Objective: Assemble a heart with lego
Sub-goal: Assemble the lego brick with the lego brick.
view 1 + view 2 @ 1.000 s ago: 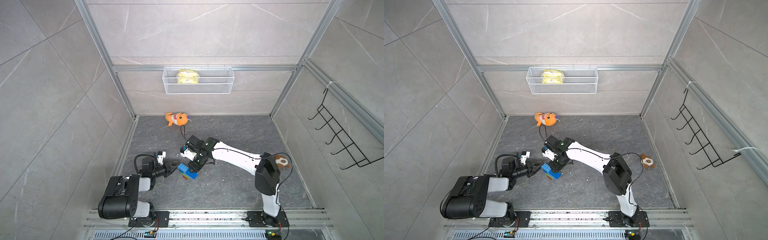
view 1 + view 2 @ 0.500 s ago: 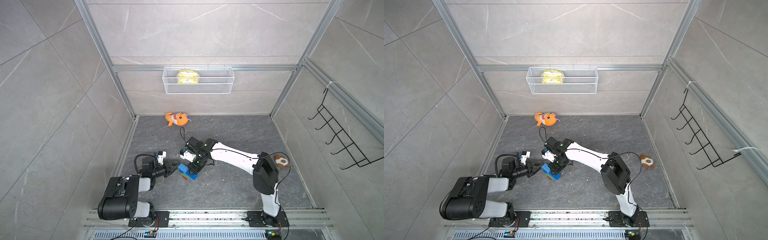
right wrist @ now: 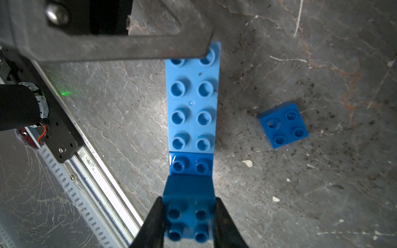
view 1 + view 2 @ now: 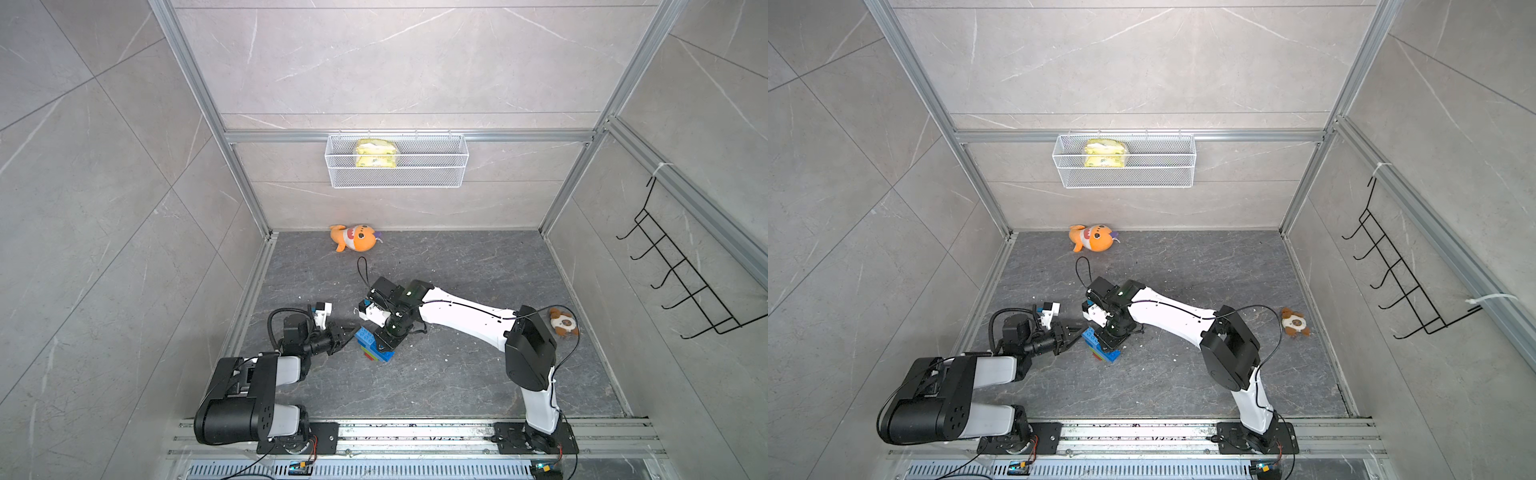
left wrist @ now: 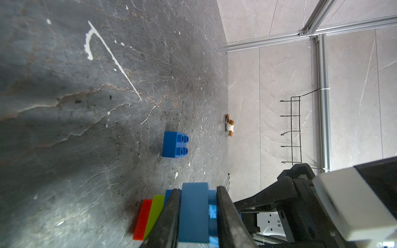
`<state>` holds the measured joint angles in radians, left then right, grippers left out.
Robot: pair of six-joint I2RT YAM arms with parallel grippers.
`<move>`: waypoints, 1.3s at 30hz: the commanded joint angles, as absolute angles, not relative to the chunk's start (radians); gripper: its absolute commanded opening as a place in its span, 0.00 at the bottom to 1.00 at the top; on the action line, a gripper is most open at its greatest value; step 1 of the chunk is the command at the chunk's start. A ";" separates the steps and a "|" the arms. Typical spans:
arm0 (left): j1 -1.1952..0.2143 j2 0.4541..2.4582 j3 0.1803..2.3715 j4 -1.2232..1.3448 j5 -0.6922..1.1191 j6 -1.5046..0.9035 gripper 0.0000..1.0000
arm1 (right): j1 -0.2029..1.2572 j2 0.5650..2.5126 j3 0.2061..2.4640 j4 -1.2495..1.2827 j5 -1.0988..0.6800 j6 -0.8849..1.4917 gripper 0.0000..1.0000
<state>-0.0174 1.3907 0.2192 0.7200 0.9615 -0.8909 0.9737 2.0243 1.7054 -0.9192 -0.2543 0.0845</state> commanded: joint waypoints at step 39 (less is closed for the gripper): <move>-0.019 1.302 0.204 0.558 0.901 -0.780 0.11 | 0.806 1.917 1.684 -0.837 -0.193 0.156 0.58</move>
